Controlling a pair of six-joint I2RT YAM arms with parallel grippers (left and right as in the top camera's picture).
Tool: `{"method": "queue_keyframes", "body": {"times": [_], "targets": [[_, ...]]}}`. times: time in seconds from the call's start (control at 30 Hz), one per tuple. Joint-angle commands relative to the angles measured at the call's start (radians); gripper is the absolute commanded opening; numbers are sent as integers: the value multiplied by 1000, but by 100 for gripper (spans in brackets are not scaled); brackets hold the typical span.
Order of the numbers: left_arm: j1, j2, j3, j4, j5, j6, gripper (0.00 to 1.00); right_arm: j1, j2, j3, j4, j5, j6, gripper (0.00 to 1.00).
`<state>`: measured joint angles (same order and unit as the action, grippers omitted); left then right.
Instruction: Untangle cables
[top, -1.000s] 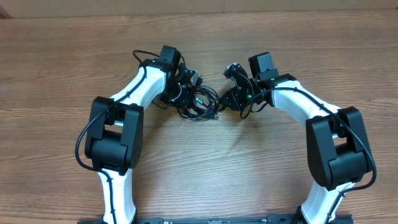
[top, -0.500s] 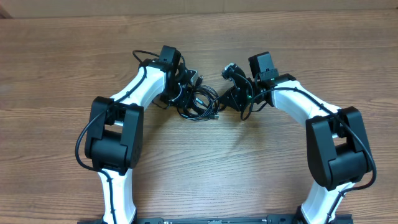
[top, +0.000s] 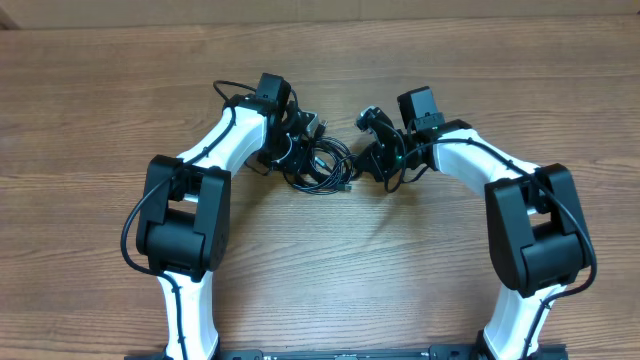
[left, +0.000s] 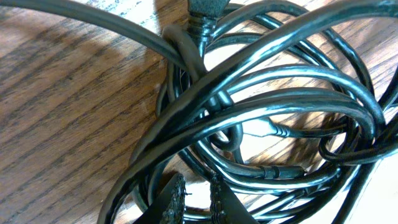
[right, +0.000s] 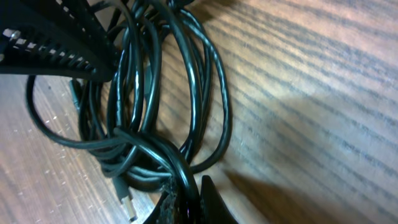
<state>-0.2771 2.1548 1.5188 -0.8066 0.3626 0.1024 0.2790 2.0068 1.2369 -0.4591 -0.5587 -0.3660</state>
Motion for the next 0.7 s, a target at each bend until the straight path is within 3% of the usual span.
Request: {"method": "queue_keyframes", "body": {"times": [0.0, 0.4, 0.67], "targets": [[8, 22, -5, 0, -22, -13, 17, -44, -47, 44, -30, -93, 48, 4], [8, 22, -5, -1, -23, -13, 16, -208, -138, 72, -255, -488, 86, 4], [8, 22, -5, 2, -23, -13, 16, -305, -138, 72, -276, -737, 137, 4]]}}
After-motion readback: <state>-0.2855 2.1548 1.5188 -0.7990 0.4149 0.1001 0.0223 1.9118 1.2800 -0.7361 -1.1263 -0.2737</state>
